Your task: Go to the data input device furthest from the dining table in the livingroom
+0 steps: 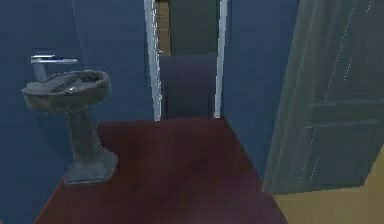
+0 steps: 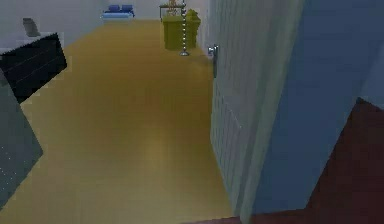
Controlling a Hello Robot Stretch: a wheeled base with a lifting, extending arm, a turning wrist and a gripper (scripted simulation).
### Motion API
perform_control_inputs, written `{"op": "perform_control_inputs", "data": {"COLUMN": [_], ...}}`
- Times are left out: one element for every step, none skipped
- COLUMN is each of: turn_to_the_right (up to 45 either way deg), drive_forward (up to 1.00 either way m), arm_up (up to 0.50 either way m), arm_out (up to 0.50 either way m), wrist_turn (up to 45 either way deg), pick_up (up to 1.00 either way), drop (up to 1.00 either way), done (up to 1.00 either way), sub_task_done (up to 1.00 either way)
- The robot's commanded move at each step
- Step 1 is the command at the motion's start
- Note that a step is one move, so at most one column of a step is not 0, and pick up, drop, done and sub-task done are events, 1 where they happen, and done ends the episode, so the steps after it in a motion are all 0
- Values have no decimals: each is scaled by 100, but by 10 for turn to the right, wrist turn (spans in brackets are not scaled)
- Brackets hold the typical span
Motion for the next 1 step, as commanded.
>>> {"op": "perform_control_inputs", "data": {"turn_to_the_right": [0], "drive_forward": [100], "arm_up": [0], "arm_out": [0], "wrist_turn": [0], "pick_up": [0], "drop": [0], "done": [0], "sub_task_done": [0]}}
